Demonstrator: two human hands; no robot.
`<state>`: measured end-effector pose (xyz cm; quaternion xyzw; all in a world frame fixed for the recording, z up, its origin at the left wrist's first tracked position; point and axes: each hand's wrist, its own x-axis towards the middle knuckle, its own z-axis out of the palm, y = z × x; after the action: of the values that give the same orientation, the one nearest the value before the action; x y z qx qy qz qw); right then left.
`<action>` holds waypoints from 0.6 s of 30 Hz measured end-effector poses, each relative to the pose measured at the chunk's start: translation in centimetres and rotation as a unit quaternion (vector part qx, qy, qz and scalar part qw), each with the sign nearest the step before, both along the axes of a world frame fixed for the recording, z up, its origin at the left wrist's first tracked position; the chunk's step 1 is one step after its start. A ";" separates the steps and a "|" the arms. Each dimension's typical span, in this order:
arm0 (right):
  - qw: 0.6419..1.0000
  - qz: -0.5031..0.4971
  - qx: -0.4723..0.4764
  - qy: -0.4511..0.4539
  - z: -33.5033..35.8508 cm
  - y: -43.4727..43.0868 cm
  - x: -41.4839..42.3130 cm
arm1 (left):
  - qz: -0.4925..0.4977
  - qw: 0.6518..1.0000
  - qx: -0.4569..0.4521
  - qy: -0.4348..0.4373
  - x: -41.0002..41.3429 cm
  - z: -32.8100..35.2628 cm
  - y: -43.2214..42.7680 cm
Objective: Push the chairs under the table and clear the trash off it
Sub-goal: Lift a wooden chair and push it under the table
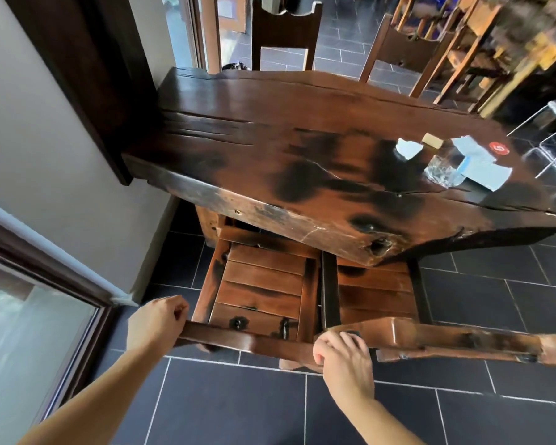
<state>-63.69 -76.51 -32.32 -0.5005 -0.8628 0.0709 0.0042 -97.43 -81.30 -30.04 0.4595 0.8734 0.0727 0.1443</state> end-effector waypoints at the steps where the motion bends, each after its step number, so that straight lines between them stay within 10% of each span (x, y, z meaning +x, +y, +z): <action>1: 1.000 -0.004 -0.005 -0.010 0.0 0.7 0.0 | 0.005 1.000 0.002 0.001 0.1 -0.1 0.5; 18: 0.996 -0.049 -0.025 -0.074 1.4 6.8 0.0 | -0.003 0.999 0.037 0.025 1.7 -1.0 4.3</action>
<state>-63.64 -69.74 -30.94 -0.5459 -0.8333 0.0545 -0.0684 -95.78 -77.05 -30.99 0.4690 0.8719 0.0930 0.1055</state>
